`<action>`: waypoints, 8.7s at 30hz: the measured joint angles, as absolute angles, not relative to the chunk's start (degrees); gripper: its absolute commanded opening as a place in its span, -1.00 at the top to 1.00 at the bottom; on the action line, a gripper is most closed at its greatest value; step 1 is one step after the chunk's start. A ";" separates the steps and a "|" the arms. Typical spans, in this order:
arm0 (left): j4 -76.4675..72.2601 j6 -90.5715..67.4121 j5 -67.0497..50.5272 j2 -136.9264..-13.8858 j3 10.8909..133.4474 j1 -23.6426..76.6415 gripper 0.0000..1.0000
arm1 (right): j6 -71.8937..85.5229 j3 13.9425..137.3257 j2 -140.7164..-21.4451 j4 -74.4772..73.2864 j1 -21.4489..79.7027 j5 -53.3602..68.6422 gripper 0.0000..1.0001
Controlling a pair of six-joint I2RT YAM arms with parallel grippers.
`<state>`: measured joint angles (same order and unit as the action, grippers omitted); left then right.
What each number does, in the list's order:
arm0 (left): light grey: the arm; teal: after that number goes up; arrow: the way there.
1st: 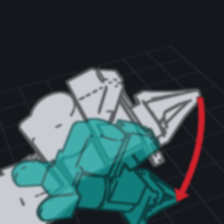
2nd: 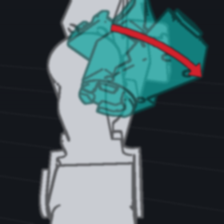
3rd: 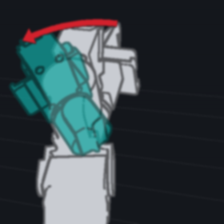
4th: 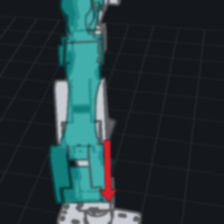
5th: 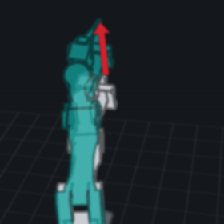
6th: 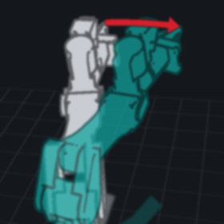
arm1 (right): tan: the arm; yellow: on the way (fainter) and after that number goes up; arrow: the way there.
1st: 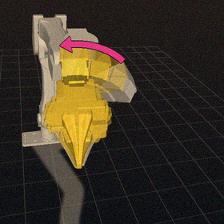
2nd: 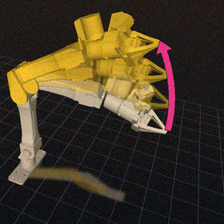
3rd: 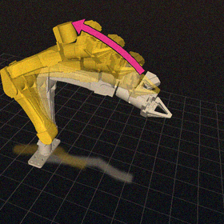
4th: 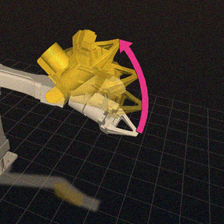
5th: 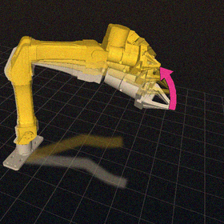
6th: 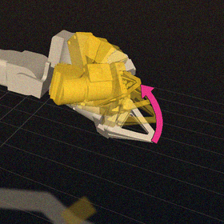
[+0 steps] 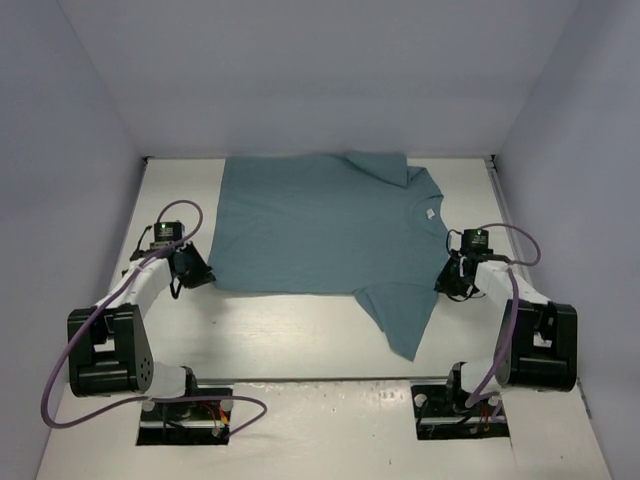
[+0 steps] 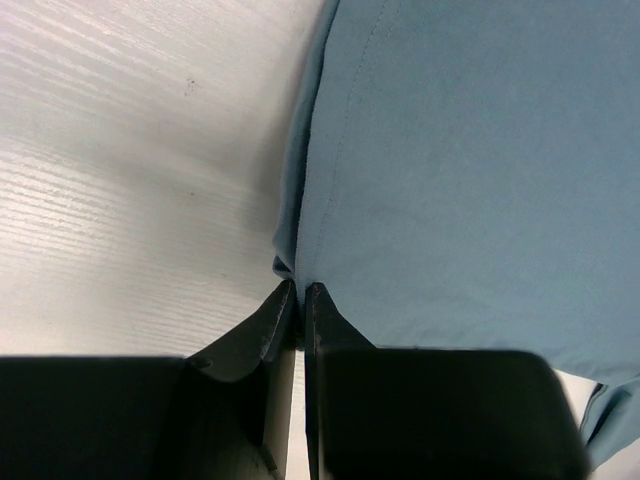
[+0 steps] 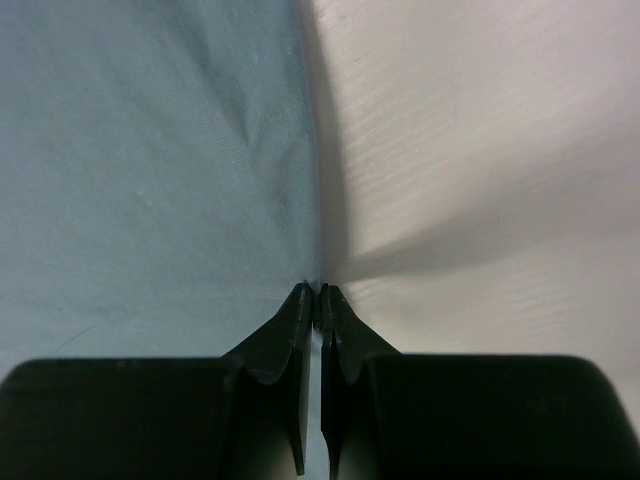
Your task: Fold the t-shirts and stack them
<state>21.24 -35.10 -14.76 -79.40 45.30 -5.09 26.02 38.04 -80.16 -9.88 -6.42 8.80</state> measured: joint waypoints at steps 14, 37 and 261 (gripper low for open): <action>24.22 -35.04 -14.78 -72.32 45.32 -7.85 1.00 | 27.87 38.86 -71.48 -16.66 -6.42 7.50 1.00; 23.24 -38.23 -18.55 -86.25 57.69 -9.15 1.00 | 26.92 62.23 -87.66 -21.29 -7.07 8.58 1.00; 18.96 -33.02 -7.56 -144.81 136.09 33.81 -0.24 | 11.35 113.36 -127.51 -15.33 2.55 4.14 0.24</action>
<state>18.96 -33.02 -7.56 -144.81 136.09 33.81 11.35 113.36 -127.51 -15.33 2.55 4.14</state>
